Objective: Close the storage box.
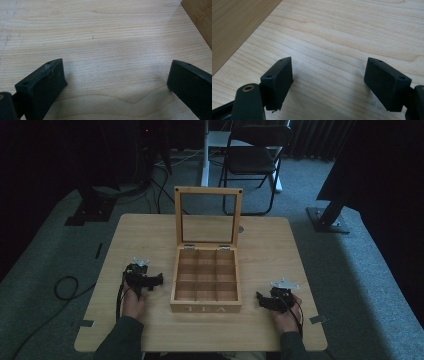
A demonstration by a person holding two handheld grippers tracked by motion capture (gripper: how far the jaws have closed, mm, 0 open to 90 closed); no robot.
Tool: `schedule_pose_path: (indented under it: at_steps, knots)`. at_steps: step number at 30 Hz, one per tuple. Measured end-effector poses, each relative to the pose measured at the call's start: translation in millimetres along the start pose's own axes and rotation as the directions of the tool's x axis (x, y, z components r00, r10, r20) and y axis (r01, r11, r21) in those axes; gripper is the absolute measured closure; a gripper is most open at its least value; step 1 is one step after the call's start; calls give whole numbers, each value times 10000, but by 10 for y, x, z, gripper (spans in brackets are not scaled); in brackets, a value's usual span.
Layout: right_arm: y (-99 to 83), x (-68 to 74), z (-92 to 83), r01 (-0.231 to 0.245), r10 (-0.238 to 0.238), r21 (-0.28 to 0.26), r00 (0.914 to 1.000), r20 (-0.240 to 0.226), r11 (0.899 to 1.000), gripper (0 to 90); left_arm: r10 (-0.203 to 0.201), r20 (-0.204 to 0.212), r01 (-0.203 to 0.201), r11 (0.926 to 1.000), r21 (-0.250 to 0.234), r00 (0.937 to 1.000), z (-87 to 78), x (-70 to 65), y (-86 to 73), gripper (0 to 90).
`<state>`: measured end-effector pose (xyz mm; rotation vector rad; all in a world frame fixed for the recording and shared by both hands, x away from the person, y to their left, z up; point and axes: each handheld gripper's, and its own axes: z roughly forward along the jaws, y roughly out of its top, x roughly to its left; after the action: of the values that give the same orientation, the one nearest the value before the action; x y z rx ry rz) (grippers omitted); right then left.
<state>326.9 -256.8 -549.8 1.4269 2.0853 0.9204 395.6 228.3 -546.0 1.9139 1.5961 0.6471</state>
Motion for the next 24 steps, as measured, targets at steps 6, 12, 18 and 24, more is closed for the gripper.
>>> schedule_pose_path:
  at_steps: [6,12,18,24]
  knots:
    - [9,22,1,-27,27,53,10000,14,10000,233,1,0,-1,10000,0,10000,0,0,0,16]
    - [52,58,-16,25,-25,376,10000,-12,9993,312,3,0,-3,10000,1,10000,0,0,0,16]
    - [59,64,-17,119,-115,441,9999,-104,9990,305,4,0,-4,10000,1,10000,0,0,0,16]
    - [96,88,5,203,-190,687,9996,-198,9974,258,3,0,-3,10000,1,10000,0,0,0,16]
